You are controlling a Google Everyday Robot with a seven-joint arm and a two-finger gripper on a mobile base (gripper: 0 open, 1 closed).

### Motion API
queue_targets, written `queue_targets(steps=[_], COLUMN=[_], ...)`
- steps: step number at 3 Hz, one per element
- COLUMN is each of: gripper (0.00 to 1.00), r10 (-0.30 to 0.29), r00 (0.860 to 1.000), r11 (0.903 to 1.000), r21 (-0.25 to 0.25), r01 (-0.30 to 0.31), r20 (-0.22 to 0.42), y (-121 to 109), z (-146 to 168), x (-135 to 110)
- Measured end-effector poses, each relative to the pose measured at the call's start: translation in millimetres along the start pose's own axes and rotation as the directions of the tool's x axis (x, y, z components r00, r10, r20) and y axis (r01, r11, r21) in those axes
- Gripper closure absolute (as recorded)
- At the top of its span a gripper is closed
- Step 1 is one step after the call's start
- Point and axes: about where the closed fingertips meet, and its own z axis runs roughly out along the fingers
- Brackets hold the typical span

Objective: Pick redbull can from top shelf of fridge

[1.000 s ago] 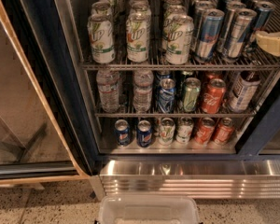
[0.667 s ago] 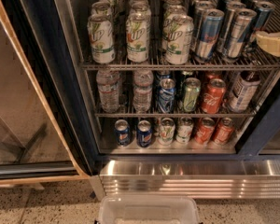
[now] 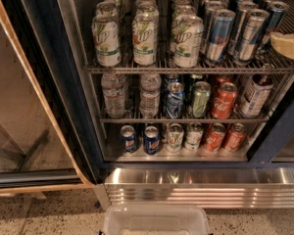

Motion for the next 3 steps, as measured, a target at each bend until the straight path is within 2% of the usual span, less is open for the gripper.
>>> queue_targets(steps=[3], gripper=[0.22], r10=[-0.001], r00=[1.0], r11=[0.9996], r21=[0.028], r01=[0.001], r20=[0.0], y=[-4.4], z=[-1.9], x=[-1.1])
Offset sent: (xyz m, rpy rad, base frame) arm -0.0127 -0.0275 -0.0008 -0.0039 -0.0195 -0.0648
